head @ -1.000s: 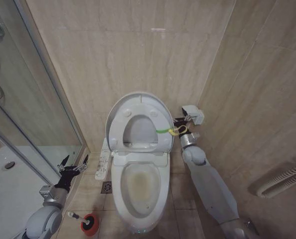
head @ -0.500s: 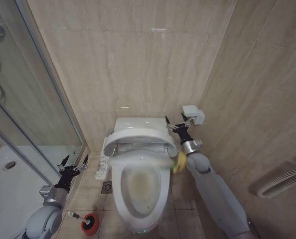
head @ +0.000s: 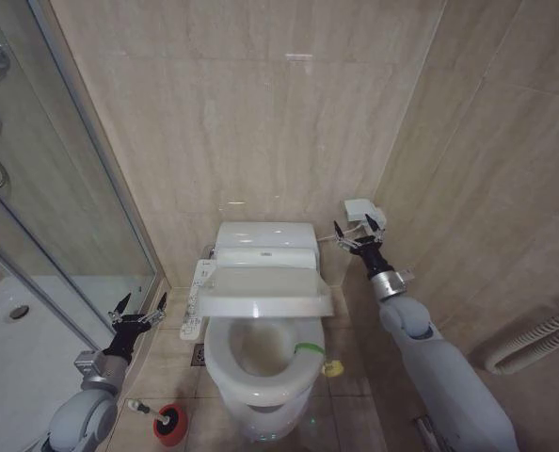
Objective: Open the toilet lid, clean the toilet bowl with a toilet brush, close the toilet lid, and flush.
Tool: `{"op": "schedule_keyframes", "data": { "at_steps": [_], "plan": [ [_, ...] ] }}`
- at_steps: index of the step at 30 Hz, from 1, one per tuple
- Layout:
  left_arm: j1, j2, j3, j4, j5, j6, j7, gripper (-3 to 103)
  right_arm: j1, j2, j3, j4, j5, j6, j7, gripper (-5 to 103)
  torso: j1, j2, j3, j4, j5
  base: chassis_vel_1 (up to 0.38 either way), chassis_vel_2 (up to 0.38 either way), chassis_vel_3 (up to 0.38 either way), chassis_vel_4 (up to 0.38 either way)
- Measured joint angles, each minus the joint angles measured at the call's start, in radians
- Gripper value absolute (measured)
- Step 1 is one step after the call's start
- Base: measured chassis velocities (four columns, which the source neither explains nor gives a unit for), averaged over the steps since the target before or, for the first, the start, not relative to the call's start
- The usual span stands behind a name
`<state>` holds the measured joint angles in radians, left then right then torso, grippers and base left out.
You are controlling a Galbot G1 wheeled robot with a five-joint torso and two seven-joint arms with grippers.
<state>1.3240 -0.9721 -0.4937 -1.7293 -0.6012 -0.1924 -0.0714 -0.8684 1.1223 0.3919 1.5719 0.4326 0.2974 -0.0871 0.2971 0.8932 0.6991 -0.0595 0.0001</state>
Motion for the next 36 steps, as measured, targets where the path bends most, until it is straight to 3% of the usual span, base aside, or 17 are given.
{"op": "schedule_keyframes", "data": {
  "at_steps": [8, 16, 24, 36],
  "plan": [
    [0.0, 0.0, 0.0, 0.0, 0.0, 0.0, 0.0, 100, -0.045, -0.017, 0.029, 0.033, 0.005, -0.028, 0.04, 100, 0.0, 0.0, 0.0, 0.0002, -0.0002, 0.0, 0.0, 0.0, 0.0],
    [0.0, 0.0, 0.0, 0.0, 0.0, 0.0, 0.0, 100, -0.188, -0.041, 0.083, 0.139, 0.103, -0.086, 0.074, 100, 0.0, 0.0, 0.0, -0.0002, -0.0003, 0.0, 0.0, 0.0, 0.0],
    [0.0, 0.0, 0.0, 0.0, 0.0, 0.0, 0.0, 100, -0.28, 0.016, 0.086, 0.21, 0.092, -0.088, 0.08, 100, 0.0, 0.0, 0.0, 0.0001, -0.0001, 0.0, 0.0, 0.0, 0.0],
    [0.0, 0.0, 0.0, 0.0, 0.0, 0.0, 0.0, 100, -0.421, 0.119, 0.102, 0.294, -0.003, -0.069, 0.092, 100, 0.0, 0.0, 0.0, 0.0, -0.0003, 0.0, 0.0, 0.0, 0.0]
  ]
}}
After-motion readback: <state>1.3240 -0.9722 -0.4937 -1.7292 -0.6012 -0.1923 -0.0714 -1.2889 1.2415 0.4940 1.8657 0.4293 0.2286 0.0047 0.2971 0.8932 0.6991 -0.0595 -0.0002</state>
